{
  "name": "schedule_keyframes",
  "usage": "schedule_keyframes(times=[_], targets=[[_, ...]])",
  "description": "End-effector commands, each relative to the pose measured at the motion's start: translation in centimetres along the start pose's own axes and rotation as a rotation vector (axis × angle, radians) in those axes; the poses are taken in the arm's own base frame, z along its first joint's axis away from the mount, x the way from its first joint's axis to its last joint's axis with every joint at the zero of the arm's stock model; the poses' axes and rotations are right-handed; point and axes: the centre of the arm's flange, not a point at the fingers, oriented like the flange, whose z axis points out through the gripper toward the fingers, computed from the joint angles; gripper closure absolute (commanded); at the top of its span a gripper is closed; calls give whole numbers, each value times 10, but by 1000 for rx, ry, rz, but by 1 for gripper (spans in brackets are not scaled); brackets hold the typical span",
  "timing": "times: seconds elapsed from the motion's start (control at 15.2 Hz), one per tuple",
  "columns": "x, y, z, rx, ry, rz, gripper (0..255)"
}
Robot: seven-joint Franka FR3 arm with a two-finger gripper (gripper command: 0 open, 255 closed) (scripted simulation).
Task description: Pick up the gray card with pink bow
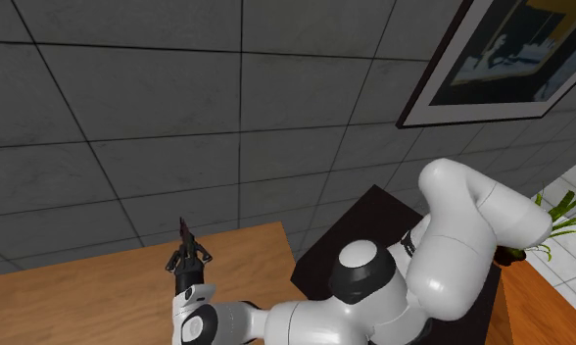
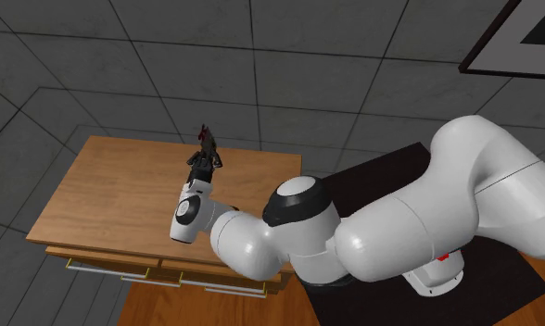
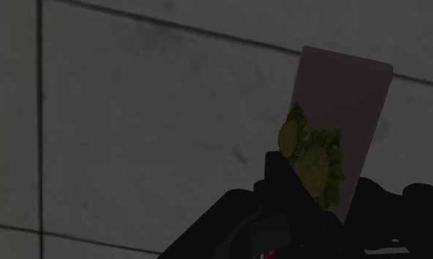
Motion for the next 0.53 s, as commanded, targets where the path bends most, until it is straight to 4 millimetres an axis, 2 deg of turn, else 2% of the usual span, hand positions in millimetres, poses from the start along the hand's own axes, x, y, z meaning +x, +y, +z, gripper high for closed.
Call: schedule_keyframes(times=[0.0, 0.33, 0.46], targets=[[11, 2, 1, 0, 0, -1, 255], [36, 8, 3, 0, 0, -1, 255], [37, 8, 3, 0, 0, -1, 255]])
